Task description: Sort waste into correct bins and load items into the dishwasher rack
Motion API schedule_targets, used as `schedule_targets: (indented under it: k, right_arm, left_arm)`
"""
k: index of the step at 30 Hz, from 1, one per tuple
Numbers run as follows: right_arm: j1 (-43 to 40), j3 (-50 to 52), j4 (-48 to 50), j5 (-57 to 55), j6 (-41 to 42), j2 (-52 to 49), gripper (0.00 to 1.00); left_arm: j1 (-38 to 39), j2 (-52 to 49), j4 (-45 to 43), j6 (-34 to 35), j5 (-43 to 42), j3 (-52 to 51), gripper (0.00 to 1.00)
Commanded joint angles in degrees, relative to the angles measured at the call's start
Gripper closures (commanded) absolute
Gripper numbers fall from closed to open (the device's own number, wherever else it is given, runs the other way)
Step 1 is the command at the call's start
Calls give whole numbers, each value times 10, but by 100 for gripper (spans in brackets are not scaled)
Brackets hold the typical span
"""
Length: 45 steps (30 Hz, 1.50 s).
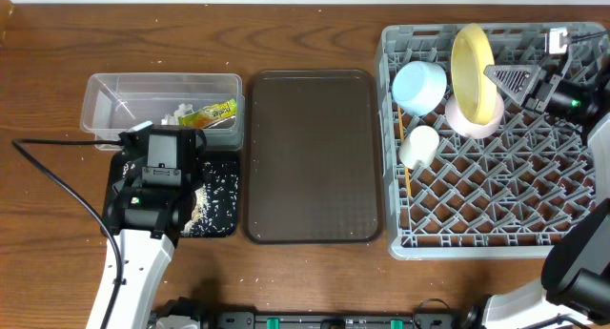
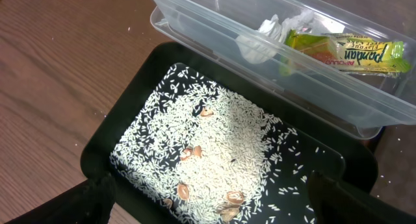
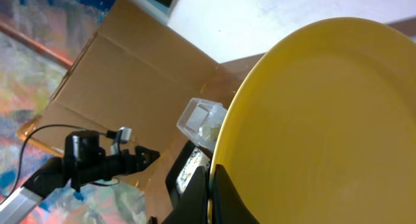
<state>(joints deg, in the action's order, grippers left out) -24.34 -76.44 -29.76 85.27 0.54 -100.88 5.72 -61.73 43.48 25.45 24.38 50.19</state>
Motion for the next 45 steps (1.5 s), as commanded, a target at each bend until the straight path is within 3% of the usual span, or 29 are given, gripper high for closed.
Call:
schedule_targets:
  k: [1, 29, 45]
  right_arm:
    - [4, 22, 0, -24, -15, -2, 99]
    - [-57, 47, 66, -27, -3, -2, 99]
    - [-50, 47, 80, 38, 161, -2, 99]
  left_arm:
    - [-3, 0, 2, -1, 9, 9, 4]
    - [-3, 0, 2, -1, 10, 9, 4]
    - [-3, 0, 2, -2, 9, 9, 4]
